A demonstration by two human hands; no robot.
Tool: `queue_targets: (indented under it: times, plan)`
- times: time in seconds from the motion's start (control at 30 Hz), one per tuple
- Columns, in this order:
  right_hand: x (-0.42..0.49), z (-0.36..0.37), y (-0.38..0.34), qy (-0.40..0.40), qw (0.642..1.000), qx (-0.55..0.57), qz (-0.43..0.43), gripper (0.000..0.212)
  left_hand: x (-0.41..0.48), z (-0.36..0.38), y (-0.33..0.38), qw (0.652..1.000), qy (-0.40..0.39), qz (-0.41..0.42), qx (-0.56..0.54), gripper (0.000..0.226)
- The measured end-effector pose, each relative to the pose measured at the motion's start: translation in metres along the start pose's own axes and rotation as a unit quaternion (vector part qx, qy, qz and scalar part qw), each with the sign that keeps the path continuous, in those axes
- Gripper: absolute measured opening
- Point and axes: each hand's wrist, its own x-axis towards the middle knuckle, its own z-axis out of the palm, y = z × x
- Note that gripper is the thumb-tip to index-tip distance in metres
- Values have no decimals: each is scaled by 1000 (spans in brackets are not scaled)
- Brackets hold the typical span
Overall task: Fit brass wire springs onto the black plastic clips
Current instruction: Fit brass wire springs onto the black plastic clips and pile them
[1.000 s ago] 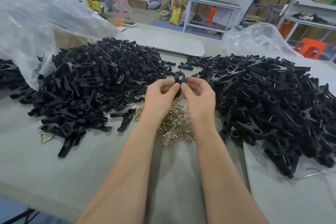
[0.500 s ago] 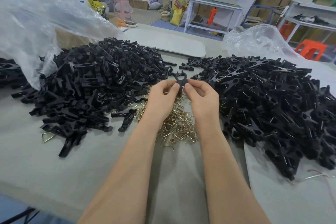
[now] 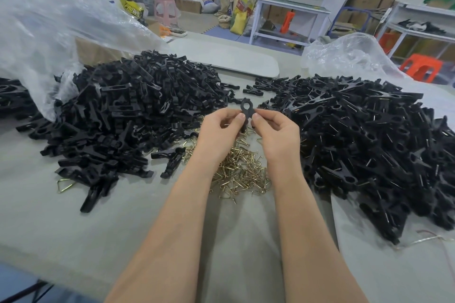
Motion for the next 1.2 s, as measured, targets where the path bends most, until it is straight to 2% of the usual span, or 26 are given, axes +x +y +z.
queue_targets:
  times: [0.13,0.27,0.37,0.4,0.47,0.5,0.57,0.63,0.67,0.7,0.8,0.9,1.0,1.07,1.13,1.2]
  plan:
    - [2,-5,-2,-48,997,48,41,16,0,-4,5,992,-33,-64,-108,6]
    - [2,-6,-6,-97,984,132,77,34,0,-8,7,970,-108,-102,-192,22]
    - [3,-2,-5,-66,987,116,92,12,0,-8,9,970,-83,-99,-204,16]
    - [4,-2,-4,-46,990,86,99,5,0,-8,10,967,-61,-91,-229,12]
    - [4,-3,-1,-18,995,-60,83,17,2,-13,11,946,3,-92,-311,10]
    - [4,-5,0,-29,985,-162,58,26,4,-16,12,928,38,-101,-357,9]
    - [-1,-4,1,-129,934,-332,27,47,7,-21,12,877,100,-122,-454,8]
    - [-8,6,5,-228,866,-444,19,56,8,-25,13,822,140,-139,-534,6]
    - [-11,12,9,-238,845,-479,5,53,7,-26,14,805,150,-147,-555,7]
    - [-13,16,12,-220,843,-490,-13,47,6,-26,15,794,155,-154,-568,8]
    - [-13,16,18,-139,886,-441,-36,24,3,-27,16,775,146,-170,-590,4]
    - [-6,12,18,-94,935,-341,-23,10,4,-26,16,778,129,-183,-586,2]
    - [-1,9,12,-66,977,-202,-10,15,5,-24,11,806,114,-191,-549,11]
    - [-2,9,10,-73,989,-127,13,26,6,-24,9,830,108,-197,-510,18]
    - [-2,8,11,-93,991,-97,20,35,7,-24,9,831,103,-200,-510,19]
    - [-1,8,11,-111,988,-104,15,30,7,-24,12,818,90,-207,-529,13]
